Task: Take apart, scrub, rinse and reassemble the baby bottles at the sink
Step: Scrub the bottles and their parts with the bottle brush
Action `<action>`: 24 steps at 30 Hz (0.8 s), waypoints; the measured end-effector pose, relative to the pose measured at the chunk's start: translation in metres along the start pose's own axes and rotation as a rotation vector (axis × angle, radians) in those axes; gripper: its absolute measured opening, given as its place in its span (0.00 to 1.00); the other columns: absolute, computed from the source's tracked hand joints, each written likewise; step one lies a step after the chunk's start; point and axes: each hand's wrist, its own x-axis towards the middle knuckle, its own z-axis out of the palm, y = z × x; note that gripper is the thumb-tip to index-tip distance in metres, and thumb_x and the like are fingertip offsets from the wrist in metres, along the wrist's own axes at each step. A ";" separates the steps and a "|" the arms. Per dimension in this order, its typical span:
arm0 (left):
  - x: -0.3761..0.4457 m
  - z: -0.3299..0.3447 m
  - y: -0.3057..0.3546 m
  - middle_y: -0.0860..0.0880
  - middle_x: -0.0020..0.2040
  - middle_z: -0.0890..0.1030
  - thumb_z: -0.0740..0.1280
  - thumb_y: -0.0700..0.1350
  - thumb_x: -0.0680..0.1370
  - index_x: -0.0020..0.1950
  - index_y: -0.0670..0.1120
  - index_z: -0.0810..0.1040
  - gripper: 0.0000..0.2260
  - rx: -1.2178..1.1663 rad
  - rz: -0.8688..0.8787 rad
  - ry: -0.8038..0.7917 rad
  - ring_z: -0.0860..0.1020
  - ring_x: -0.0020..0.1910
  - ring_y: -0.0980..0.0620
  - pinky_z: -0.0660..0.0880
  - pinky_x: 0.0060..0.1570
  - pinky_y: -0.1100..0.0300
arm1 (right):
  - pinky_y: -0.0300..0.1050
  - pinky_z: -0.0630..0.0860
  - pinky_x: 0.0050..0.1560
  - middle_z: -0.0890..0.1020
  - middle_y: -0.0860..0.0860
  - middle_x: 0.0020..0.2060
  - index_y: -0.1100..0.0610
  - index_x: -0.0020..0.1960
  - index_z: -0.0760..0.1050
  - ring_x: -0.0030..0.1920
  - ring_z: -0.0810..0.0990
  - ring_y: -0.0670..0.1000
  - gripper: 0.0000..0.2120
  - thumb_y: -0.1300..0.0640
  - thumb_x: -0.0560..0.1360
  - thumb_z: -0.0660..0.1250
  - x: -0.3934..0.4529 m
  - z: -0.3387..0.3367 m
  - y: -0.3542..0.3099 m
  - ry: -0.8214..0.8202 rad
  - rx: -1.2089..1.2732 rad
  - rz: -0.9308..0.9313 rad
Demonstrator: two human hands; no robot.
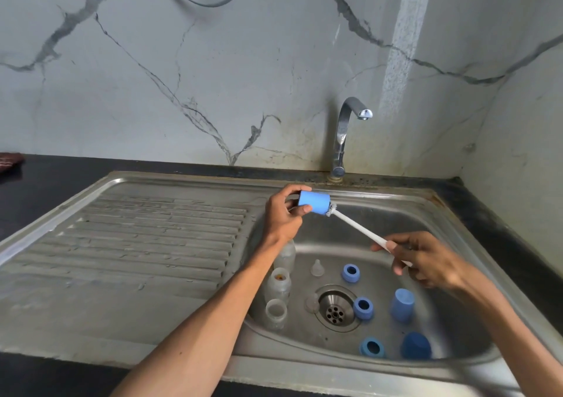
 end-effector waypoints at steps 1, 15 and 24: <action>0.001 0.000 -0.002 0.49 0.51 0.83 0.70 0.26 0.71 0.56 0.40 0.81 0.17 0.016 -0.012 -0.005 0.81 0.45 0.64 0.77 0.48 0.67 | 0.39 0.71 0.27 0.81 0.50 0.33 0.50 0.56 0.82 0.26 0.72 0.46 0.10 0.54 0.82 0.63 -0.001 -0.001 -0.001 0.063 -0.130 -0.019; -0.005 -0.004 0.009 0.42 0.54 0.82 0.65 0.31 0.79 0.62 0.39 0.80 0.12 -0.217 -0.365 -0.328 0.82 0.42 0.49 0.81 0.55 0.55 | 0.51 0.74 0.45 0.87 0.54 0.47 0.38 0.59 0.81 0.49 0.83 0.61 0.15 0.53 0.75 0.72 -0.017 -0.001 -0.014 0.626 -0.752 -0.220; 0.000 -0.014 0.006 0.44 0.57 0.82 0.66 0.28 0.77 0.61 0.42 0.81 0.16 -0.298 -0.280 -0.368 0.78 0.53 0.52 0.79 0.53 0.57 | 0.38 0.69 0.40 0.83 0.45 0.40 0.41 0.51 0.79 0.41 0.79 0.43 0.09 0.55 0.82 0.63 -0.003 -0.016 0.006 0.078 -0.433 -0.078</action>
